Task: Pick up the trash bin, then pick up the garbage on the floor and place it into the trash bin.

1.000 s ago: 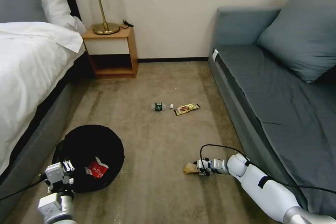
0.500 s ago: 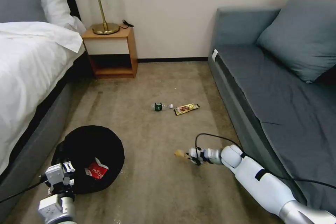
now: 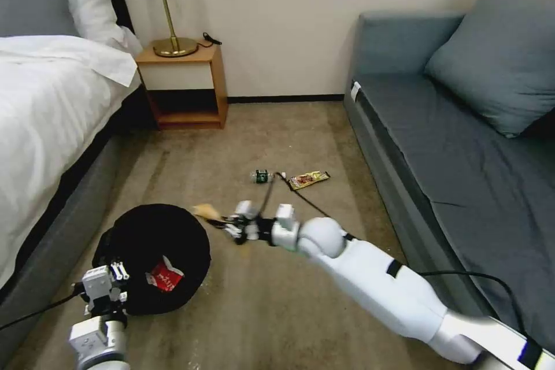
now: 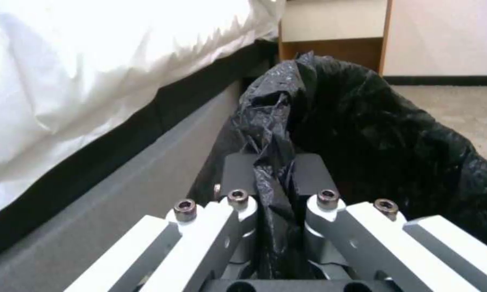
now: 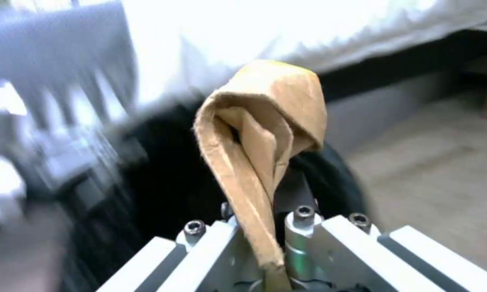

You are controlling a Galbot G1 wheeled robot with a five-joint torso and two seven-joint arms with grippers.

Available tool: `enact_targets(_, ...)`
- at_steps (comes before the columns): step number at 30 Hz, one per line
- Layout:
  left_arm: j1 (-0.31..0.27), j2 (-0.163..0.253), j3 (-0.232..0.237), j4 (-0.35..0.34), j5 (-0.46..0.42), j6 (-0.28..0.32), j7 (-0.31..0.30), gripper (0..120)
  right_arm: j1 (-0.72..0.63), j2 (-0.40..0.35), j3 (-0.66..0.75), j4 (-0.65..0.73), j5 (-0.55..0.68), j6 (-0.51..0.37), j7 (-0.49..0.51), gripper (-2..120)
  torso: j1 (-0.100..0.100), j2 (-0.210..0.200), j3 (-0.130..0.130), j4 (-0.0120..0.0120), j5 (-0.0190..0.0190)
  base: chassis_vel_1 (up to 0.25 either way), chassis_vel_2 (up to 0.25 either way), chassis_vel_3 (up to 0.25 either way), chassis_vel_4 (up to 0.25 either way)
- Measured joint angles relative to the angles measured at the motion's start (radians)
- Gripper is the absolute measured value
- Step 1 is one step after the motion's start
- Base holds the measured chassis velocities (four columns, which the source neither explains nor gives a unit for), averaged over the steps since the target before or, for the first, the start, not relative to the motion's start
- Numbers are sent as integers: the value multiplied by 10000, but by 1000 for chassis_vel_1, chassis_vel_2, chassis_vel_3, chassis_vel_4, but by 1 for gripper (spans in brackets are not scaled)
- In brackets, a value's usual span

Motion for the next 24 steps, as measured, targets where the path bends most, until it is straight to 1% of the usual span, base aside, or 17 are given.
enact_targets(3,-9,-24,4,-24,-5,-52,44,7,97,650,-356,-101,824,-63,515,0,0,0,0,0,-2,0,0,0,0)
enact_targets(4,-9,-24,4,-24,-5,-52,44,7,97,650,-356,-101,824,-63,515,0,0,0,0,0,-2,0,0,0,0)
enact_targets(5,-10,-25,5,-34,-8,-65,58,7,110,837,-432,-211,948,-55,641,0,0,0,0,0,0,0,0,0,0)
enact_targets(6,-8,-28,6,-67,-20,-96,95,7,118,1221,-560,-516,1069,-2,832,0,0,0,0,0,-1,0,0,0,0)
enact_targets(7,-8,-28,6,-67,-20,-96,95,7,118,1221,-560,-516,1069,-2,832,0,0,0,0,0,-1,0,0,0,0)
enact_targets(9,10,-28,4,-114,-46,-135,146,7,122,1724,-640,-1045,1025,129,983,0,0,0,0,0,-1,0,0,0,0)
enact_targets(11,28,-33,4,-147,-57,-177,190,7,123,1995,-647,-1478,840,252,1023,0,0,0,0,0,0,0,0,0,0)
enact_targets(15,74,-88,3,-223,-70,-244,246,7,90,2246,-632,-2002,523,405,1107,0,0,0,0,-1,0,0,0,0,0)
enact_targets(21,37,-140,6,-213,-55,-471,369,7,-207,2297,-698,-2127,-161,420,1195,0,0,0,0,-2,1,0,0,0,0)
enact_targets(24,31,-142,13,-190,-52,-484,387,7,-373,2284,-751,-2102,-409,436,1196,3,0,0,0,-2,1,0,0,0,0)
